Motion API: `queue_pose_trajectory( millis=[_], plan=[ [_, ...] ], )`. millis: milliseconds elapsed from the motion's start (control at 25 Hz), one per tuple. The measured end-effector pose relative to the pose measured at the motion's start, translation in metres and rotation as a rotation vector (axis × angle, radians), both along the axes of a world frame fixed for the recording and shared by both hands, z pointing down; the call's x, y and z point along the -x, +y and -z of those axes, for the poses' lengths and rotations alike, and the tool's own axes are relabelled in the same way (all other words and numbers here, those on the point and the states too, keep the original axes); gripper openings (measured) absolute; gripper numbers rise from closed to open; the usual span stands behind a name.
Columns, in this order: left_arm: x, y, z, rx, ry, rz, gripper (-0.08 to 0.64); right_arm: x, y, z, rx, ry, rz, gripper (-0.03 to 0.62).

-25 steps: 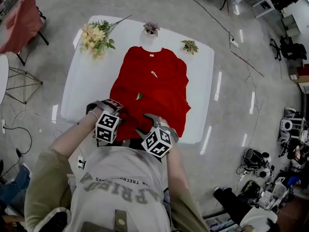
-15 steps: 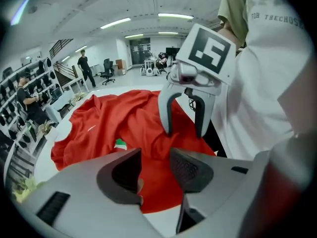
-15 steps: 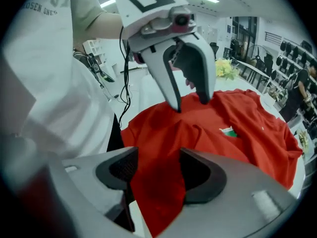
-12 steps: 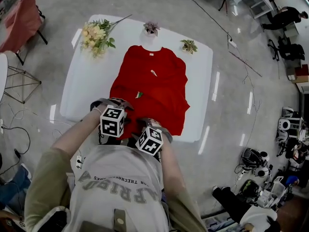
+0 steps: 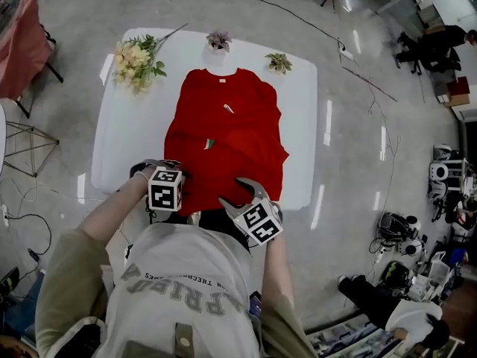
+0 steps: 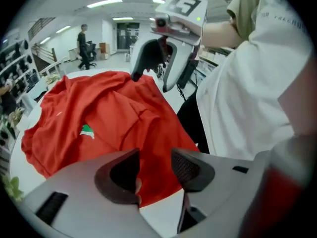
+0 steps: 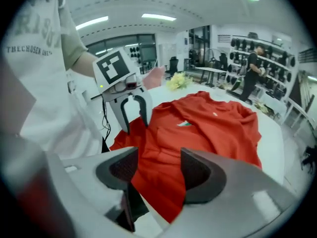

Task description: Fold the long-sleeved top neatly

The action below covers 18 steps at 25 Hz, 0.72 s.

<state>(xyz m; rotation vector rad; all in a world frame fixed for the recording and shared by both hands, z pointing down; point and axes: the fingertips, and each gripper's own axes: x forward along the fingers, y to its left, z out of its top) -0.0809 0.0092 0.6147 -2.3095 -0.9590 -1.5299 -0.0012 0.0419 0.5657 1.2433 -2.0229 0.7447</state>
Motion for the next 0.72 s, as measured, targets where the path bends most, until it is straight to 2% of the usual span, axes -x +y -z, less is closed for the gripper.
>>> queue_pose_trajectory(
  millis=[120, 200, 280, 400, 560, 720],
  plan=[
    [-0.020, -0.029, 0.021, 0.064, 0.111, 0.224, 0.198, -0.047, 0.003, 0.017, -0.062, -0.005, -0.145, 0.270],
    [-0.038, -0.059, 0.033, 0.041, 0.171, 0.364, 0.198, -0.088, 0.002, 0.022, -0.085, 0.023, -0.222, 0.270],
    [-0.057, -0.080, 0.043, 0.004, 0.208, 0.452, 0.198, -0.129, -0.004, 0.024, -0.091, 0.058, -0.289, 0.270],
    [-0.096, -0.078, 0.059, -0.005, 0.252, 0.515, 0.198, -0.185, -0.023, 0.027, -0.087, 0.081, -0.358, 0.270],
    [-0.152, -0.057, 0.059, -0.003, 0.277, 0.561, 0.202, -0.245, -0.064, 0.018, -0.059, 0.024, -0.422, 0.268],
    [-0.186, -0.059, 0.048, -0.023, 0.250, 0.636, 0.204, -0.283, -0.104, -0.011, 0.005, 0.005, -0.379, 0.259]
  ],
)
